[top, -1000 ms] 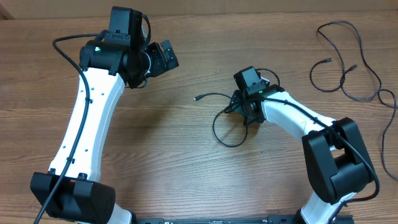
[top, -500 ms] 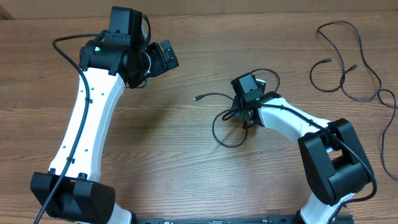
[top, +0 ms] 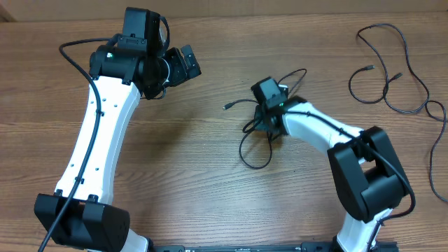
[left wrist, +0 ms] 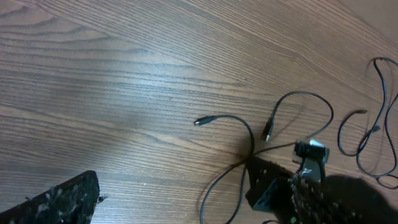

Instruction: Untangle cables

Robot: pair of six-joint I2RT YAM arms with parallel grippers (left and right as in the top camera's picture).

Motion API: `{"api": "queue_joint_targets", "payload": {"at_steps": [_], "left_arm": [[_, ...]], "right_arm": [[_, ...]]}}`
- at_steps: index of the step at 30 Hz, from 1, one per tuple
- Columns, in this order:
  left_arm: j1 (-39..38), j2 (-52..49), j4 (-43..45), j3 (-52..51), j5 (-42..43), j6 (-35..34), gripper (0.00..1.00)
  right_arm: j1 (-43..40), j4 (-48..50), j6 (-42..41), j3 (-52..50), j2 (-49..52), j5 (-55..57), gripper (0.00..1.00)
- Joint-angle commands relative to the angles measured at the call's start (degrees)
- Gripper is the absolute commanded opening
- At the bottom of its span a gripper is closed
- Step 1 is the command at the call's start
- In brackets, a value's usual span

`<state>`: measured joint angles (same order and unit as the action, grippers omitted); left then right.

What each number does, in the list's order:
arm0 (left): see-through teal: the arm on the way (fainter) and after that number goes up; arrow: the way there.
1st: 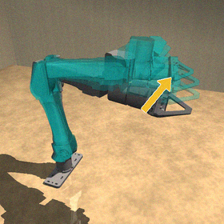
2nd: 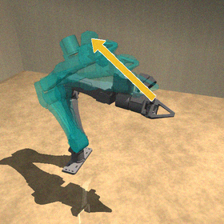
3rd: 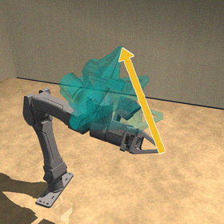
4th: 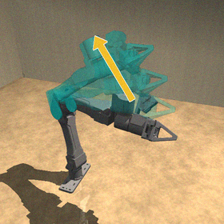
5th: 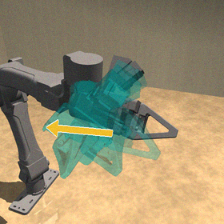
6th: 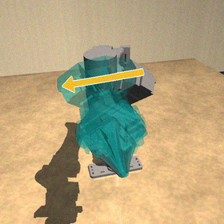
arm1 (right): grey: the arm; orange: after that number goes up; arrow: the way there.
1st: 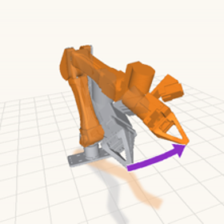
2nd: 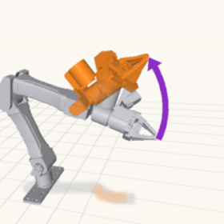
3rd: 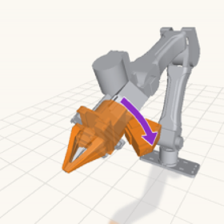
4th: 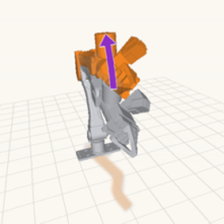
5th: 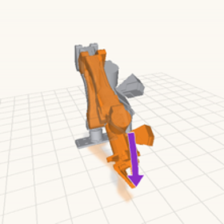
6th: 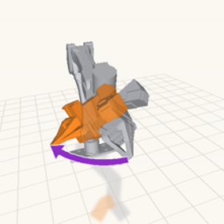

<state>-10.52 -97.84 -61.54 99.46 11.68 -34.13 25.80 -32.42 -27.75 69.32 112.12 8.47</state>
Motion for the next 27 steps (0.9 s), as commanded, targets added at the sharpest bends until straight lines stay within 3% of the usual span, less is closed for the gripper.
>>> {"api": "queue_joint_targets", "payload": {"at_steps": [1, 6, 10, 19, 20, 21, 24, 26, 27], "left_arm": [[-0.37, -0.74, 0.04, -0.2, -0.74, 0.92, 1.0], [-0.37, -0.74, 0.04, -0.2, -0.74, 0.92, 0.99], [-0.37, -0.74, 0.04, -0.2, -0.74, 0.92, 1.0], [-0.37, -0.74, 0.04, -0.2, -0.74, 0.92, 1.0], [-0.37, -0.74, 0.04, -0.2, -0.74, 0.92, 1.0], [-0.37, -0.74, 0.04, -0.2, -0.74, 0.92, 0.99], [-0.37, -0.74, 0.04, -0.2, -0.74, 0.92, 1.0], [-0.37, -0.74, 0.04, -0.2, -0.74, 0.92, 0.99], [-0.37, -0.74, 0.04, -0.2, -0.74, 0.92, 0.99]], "right_arm": [[-4.83, 0.5, 14.16, 5.62, 3.61, -0.5, 0.04], [-9.92, 6.36, 25.73, 13.86, 3.63, 1.16, 0.04], [-14.29, 16.15, 31.76, 14.71, 3.67, 0.9, 0.04], [-19.08, 28.79, 29.46, 14.71, 7.08, -2.12, 0.07], [-19.08, 28.37, 27.78, 14.71, 7.43, -2.1, 0.16], [-19.06, 27.02, 25.99, 14.71, 7.45, -2.1, 0.43], [-18.27, 22.58, 22.38, 14.78, 5.92, -2.1, 0.69], [-17.7, 18.75, 18.14, 14.78, 3.45, -2.1, 1.0], [-17.42, 16.46, 15.67, 14.78, 1.88, -2.12, 1.0]]}}
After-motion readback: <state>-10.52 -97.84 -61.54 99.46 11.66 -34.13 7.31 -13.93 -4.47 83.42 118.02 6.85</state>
